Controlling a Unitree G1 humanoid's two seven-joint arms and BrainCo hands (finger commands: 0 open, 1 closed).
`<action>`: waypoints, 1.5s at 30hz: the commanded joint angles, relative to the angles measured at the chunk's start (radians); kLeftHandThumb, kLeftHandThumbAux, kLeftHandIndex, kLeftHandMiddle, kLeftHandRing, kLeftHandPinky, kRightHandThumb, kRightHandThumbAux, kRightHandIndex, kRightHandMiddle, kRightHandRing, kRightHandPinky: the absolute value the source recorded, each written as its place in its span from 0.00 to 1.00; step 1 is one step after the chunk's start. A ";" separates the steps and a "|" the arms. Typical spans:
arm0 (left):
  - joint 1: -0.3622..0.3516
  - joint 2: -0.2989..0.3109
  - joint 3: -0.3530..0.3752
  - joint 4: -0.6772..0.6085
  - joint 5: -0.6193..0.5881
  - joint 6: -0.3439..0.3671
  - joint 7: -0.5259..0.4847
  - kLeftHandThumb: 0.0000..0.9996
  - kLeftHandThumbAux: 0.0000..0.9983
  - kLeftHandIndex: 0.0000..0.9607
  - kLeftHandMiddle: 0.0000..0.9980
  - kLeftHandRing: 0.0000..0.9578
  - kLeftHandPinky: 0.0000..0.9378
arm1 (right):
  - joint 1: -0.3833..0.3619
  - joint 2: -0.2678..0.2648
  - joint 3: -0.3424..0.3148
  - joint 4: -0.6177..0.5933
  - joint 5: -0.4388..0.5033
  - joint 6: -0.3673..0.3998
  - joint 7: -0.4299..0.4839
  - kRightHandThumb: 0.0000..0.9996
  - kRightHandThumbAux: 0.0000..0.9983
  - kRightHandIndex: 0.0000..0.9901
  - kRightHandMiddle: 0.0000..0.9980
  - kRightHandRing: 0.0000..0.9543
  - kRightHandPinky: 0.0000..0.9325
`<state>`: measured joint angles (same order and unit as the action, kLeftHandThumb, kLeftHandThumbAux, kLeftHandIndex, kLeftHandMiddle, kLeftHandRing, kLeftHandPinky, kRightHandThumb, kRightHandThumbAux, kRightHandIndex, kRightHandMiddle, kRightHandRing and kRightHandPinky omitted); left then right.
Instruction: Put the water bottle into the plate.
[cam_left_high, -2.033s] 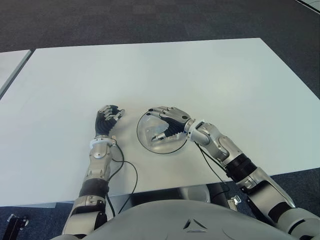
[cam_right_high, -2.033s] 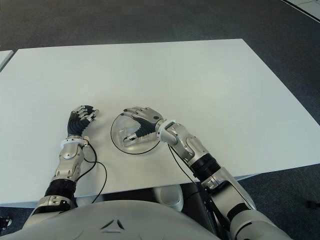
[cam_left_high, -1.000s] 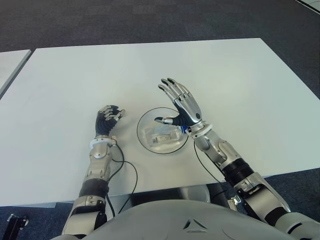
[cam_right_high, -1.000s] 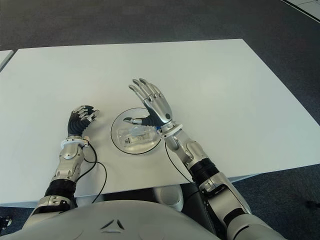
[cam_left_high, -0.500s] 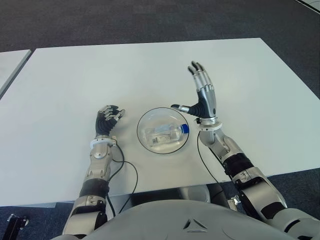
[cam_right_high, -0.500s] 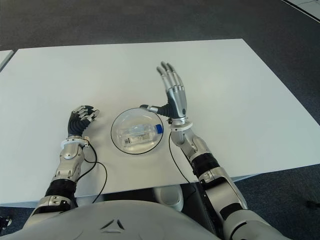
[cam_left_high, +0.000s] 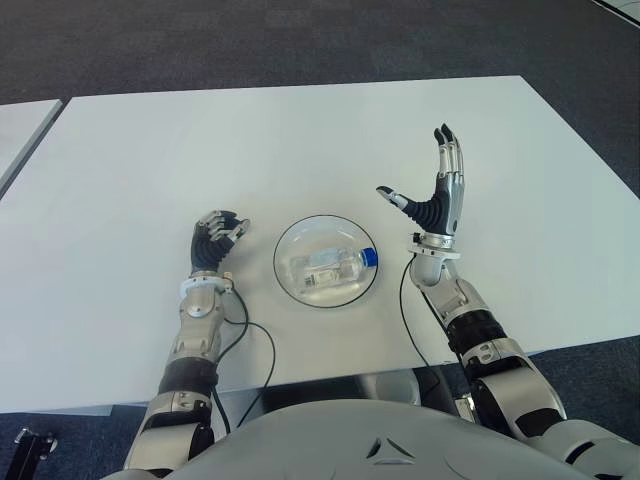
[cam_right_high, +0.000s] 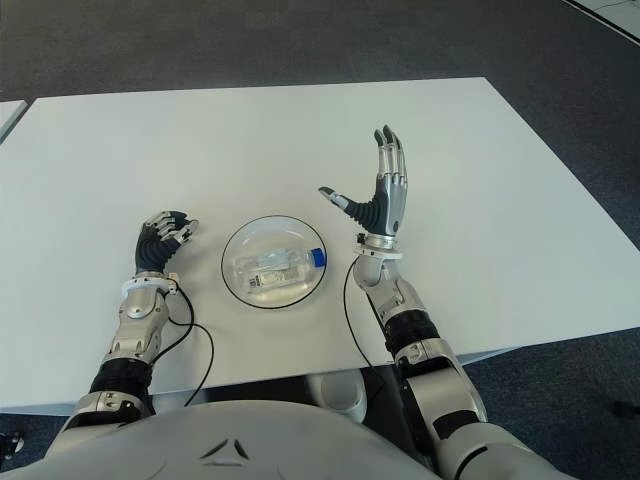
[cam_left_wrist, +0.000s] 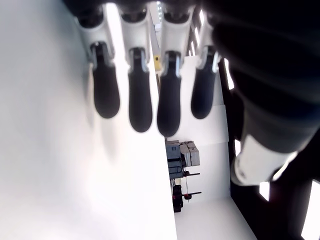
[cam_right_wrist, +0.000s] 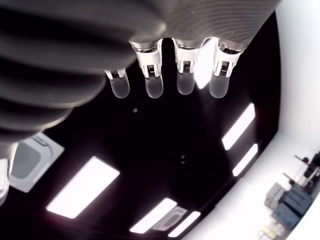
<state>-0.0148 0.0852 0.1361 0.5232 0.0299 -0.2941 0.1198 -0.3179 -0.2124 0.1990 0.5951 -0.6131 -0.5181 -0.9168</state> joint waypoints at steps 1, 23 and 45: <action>0.056 -0.010 -0.011 0.076 -0.004 0.068 -0.022 0.70 0.72 0.45 0.49 0.50 0.50 | 0.011 0.056 -0.050 0.019 0.158 -0.038 0.114 0.52 0.69 0.00 0.00 0.01 0.13; 0.056 -0.008 -0.003 0.082 -0.019 0.055 -0.031 0.70 0.72 0.45 0.50 0.51 0.51 | 0.027 0.133 -0.187 0.047 0.509 -0.019 0.578 0.63 0.79 0.40 0.40 0.40 0.47; 0.054 -0.006 -0.006 0.077 -0.014 0.061 -0.027 0.70 0.72 0.44 0.49 0.50 0.50 | 0.065 0.159 -0.243 0.092 0.643 0.049 0.891 0.70 0.73 0.44 0.63 0.67 0.72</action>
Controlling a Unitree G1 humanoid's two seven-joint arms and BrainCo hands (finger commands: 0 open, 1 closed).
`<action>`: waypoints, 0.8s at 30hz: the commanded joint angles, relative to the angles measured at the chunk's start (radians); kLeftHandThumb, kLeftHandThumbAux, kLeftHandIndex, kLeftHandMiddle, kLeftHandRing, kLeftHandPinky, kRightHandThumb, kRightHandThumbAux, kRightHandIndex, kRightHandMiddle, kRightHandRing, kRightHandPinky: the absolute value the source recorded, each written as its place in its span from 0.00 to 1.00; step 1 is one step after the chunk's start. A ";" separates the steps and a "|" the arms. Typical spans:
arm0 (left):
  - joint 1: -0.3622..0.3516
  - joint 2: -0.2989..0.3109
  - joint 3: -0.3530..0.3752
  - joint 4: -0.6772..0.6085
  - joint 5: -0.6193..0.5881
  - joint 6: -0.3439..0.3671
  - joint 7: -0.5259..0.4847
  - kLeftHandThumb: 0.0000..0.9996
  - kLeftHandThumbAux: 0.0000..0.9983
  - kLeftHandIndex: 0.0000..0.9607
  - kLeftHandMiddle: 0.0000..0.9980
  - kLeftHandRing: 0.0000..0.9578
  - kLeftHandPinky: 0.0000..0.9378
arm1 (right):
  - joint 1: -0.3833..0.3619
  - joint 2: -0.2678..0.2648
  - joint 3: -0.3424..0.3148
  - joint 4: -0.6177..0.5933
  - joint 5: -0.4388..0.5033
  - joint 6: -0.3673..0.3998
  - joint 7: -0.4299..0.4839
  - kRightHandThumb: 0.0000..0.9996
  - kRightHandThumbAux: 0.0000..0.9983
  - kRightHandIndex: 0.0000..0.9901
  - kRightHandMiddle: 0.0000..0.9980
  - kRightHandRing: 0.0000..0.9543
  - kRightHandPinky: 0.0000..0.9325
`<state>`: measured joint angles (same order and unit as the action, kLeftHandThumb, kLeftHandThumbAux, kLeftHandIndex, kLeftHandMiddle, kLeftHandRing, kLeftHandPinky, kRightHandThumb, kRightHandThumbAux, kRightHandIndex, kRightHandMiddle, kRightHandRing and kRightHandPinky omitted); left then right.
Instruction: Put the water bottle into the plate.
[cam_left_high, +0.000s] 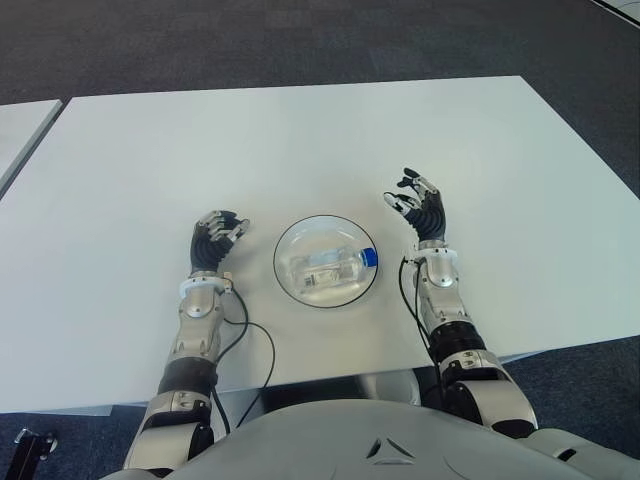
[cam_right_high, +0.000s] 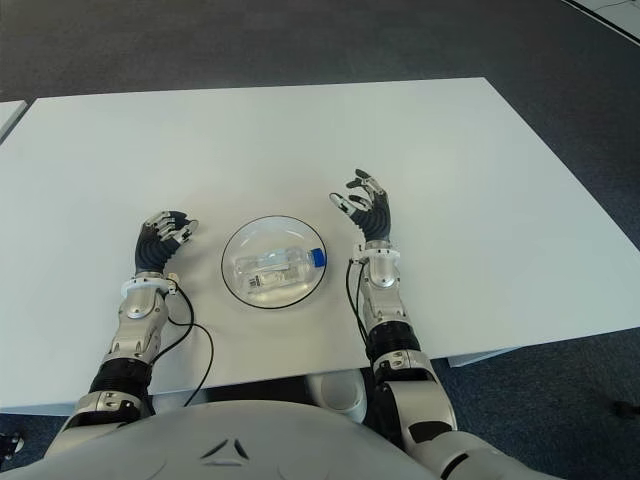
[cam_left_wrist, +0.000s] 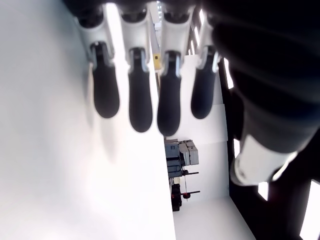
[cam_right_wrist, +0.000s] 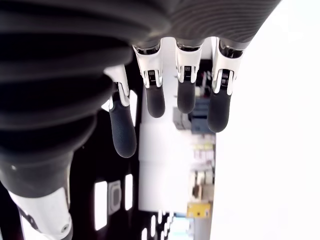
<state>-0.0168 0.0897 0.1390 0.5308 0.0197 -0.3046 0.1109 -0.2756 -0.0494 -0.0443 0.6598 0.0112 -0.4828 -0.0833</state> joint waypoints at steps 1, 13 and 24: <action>0.056 -0.010 -0.009 0.069 -0.003 0.071 -0.018 0.70 0.72 0.44 0.49 0.50 0.50 | 0.023 -0.005 0.000 0.029 0.018 0.017 0.067 0.70 0.73 0.44 0.64 0.68 0.73; 0.061 -0.009 -0.009 0.059 -0.007 0.075 -0.020 0.70 0.72 0.45 0.49 0.50 0.51 | 0.046 -0.011 0.004 0.029 -0.013 0.106 0.090 0.70 0.73 0.44 0.69 0.72 0.72; 0.063 -0.008 -0.008 0.061 -0.013 0.070 -0.028 0.70 0.72 0.45 0.49 0.50 0.51 | 0.063 -0.003 0.008 0.036 -0.021 0.145 0.083 0.70 0.73 0.44 0.69 0.72 0.73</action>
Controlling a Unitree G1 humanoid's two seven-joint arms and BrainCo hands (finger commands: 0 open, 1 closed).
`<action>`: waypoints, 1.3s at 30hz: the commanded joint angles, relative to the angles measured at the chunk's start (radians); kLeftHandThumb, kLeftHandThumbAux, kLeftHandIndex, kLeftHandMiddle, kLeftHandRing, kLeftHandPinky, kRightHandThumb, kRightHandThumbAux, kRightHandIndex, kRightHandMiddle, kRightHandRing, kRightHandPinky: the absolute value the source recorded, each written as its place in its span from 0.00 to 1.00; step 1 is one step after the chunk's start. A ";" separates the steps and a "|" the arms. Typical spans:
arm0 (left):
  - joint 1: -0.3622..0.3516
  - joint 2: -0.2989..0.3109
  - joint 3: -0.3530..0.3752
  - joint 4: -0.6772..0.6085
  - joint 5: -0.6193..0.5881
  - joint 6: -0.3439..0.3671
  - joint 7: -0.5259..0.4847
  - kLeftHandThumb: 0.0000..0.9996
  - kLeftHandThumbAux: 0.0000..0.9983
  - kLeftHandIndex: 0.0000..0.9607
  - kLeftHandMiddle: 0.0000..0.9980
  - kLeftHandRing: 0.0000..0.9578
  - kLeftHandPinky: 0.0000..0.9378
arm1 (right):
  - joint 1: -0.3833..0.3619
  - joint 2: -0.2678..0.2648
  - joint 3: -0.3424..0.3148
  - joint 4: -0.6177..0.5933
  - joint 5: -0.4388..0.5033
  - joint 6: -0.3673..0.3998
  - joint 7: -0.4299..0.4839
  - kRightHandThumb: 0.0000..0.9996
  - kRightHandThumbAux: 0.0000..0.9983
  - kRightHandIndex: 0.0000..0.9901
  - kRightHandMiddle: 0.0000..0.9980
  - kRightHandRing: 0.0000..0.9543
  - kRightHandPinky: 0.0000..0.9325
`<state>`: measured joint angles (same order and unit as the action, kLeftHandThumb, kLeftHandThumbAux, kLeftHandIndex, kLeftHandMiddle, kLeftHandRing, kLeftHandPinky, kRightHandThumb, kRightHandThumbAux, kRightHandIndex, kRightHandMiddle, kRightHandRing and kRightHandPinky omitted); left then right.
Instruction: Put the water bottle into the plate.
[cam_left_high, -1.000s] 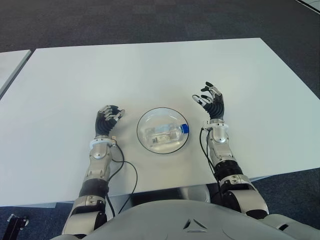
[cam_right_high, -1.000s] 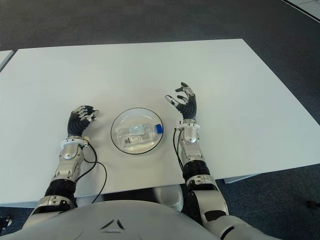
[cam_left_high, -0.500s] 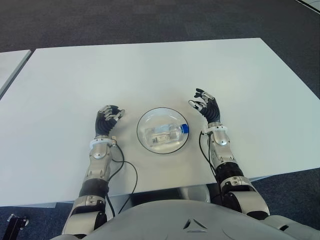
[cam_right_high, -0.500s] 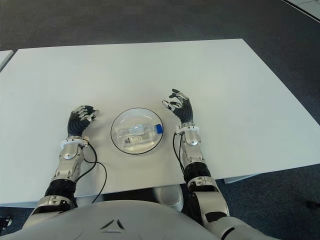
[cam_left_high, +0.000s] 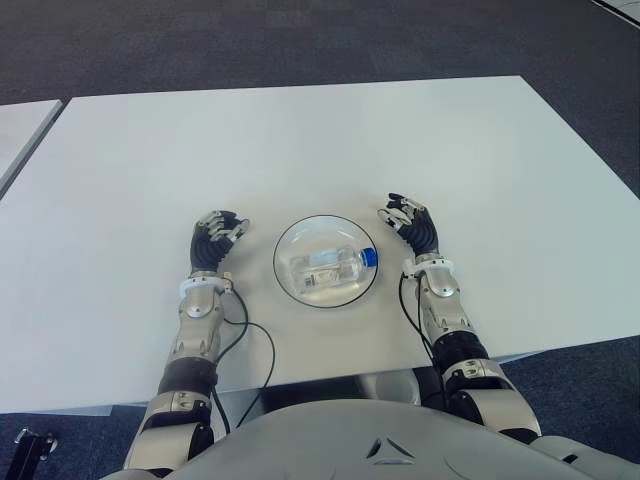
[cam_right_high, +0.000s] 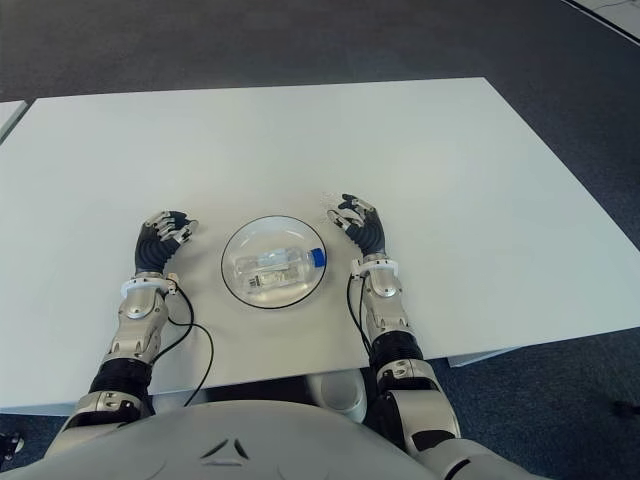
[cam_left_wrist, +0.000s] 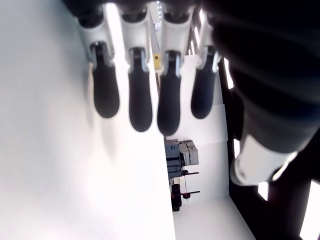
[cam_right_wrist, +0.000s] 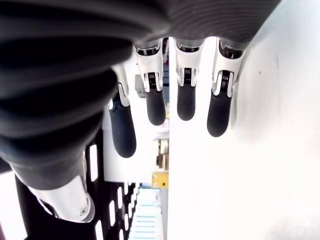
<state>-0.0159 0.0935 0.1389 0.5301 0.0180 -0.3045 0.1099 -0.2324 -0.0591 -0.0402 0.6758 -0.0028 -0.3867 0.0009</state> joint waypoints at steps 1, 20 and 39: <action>0.062 -0.011 -0.008 0.064 -0.010 0.068 -0.028 0.70 0.72 0.45 0.49 0.50 0.50 | 0.020 0.008 0.004 0.024 -0.007 0.059 -0.002 0.70 0.73 0.44 0.69 0.72 0.72; 0.060 -0.011 0.000 0.068 -0.018 0.062 -0.033 0.70 0.72 0.44 0.49 0.50 0.51 | 0.021 0.032 0.006 0.041 -0.020 0.094 -0.064 0.70 0.73 0.44 0.68 0.69 0.69; 0.060 -0.002 -0.011 0.062 -0.002 0.077 -0.029 0.70 0.72 0.44 0.48 0.50 0.50 | 0.013 0.036 0.005 0.073 -0.028 0.086 -0.095 0.70 0.73 0.44 0.68 0.69 0.70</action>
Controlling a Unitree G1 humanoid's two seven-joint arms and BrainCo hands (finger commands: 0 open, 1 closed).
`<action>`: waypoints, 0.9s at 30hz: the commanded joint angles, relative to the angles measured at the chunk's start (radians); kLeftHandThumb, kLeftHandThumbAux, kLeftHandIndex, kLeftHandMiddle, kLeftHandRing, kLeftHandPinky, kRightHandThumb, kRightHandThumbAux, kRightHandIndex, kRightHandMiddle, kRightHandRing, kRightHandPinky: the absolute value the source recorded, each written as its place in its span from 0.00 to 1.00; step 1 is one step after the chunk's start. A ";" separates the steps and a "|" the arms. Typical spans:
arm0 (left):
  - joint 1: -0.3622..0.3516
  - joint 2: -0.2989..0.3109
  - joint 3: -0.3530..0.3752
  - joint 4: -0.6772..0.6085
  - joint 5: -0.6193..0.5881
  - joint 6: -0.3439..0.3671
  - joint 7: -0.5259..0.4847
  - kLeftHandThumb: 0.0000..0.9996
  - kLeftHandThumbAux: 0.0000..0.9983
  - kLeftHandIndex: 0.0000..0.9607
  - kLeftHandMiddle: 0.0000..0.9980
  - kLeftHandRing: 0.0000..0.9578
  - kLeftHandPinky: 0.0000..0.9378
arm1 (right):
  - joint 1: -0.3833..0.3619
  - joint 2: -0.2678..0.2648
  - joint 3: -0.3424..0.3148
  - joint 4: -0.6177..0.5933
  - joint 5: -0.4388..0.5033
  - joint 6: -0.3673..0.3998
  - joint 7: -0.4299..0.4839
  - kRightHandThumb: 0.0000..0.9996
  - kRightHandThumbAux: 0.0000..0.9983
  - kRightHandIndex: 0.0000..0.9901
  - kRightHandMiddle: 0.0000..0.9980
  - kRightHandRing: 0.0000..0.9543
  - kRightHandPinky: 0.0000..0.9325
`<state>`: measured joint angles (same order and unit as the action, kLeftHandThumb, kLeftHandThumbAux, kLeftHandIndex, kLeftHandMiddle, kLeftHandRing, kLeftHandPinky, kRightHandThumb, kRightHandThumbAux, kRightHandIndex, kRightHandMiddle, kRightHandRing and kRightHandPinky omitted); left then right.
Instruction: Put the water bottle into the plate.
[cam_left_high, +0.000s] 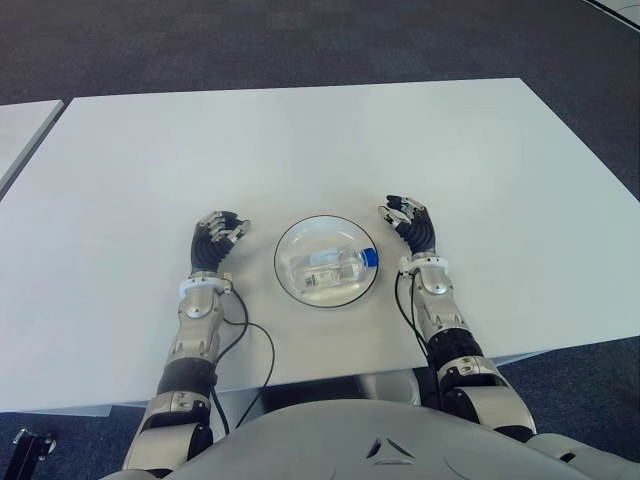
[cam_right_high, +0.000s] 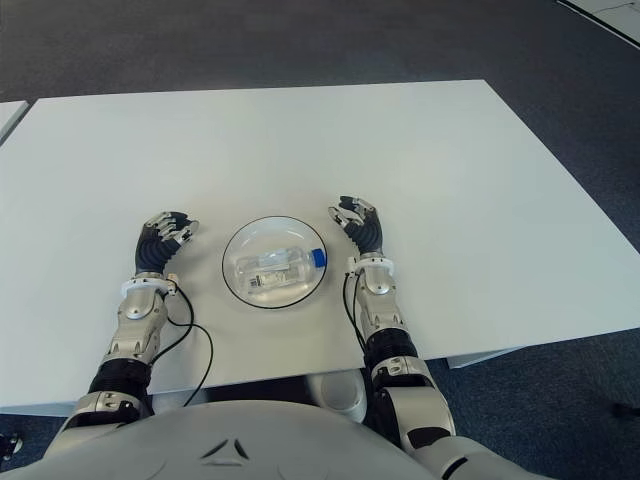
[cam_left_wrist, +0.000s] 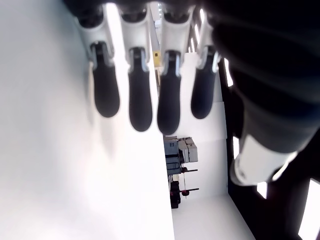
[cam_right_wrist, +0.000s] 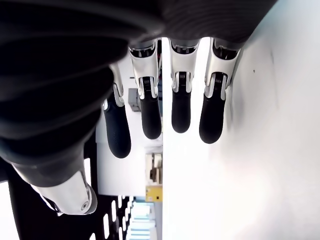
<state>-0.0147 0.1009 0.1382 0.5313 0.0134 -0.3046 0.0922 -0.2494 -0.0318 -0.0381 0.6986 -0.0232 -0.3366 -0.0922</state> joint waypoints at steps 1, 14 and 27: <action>0.058 -0.009 -0.010 0.061 0.003 0.079 -0.011 0.70 0.72 0.44 0.48 0.50 0.50 | 0.030 0.009 0.002 0.051 -0.007 0.035 -0.001 0.70 0.73 0.44 0.68 0.70 0.70; 0.056 -0.014 -0.004 0.056 -0.004 0.090 -0.008 0.70 0.72 0.45 0.49 0.51 0.51 | 0.026 0.007 0.000 0.064 -0.002 0.023 0.016 0.70 0.73 0.44 0.70 0.72 0.72; 0.059 -0.016 -0.005 0.048 -0.005 0.097 -0.006 0.70 0.72 0.44 0.48 0.49 0.50 | -0.001 0.005 -0.016 0.128 0.004 0.038 0.018 0.70 0.73 0.44 0.70 0.71 0.70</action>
<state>-0.0148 0.0996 0.1392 0.5277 0.0127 -0.2975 0.0923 -0.2926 -0.0349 -0.0497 0.7657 -0.0236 -0.3560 -0.0765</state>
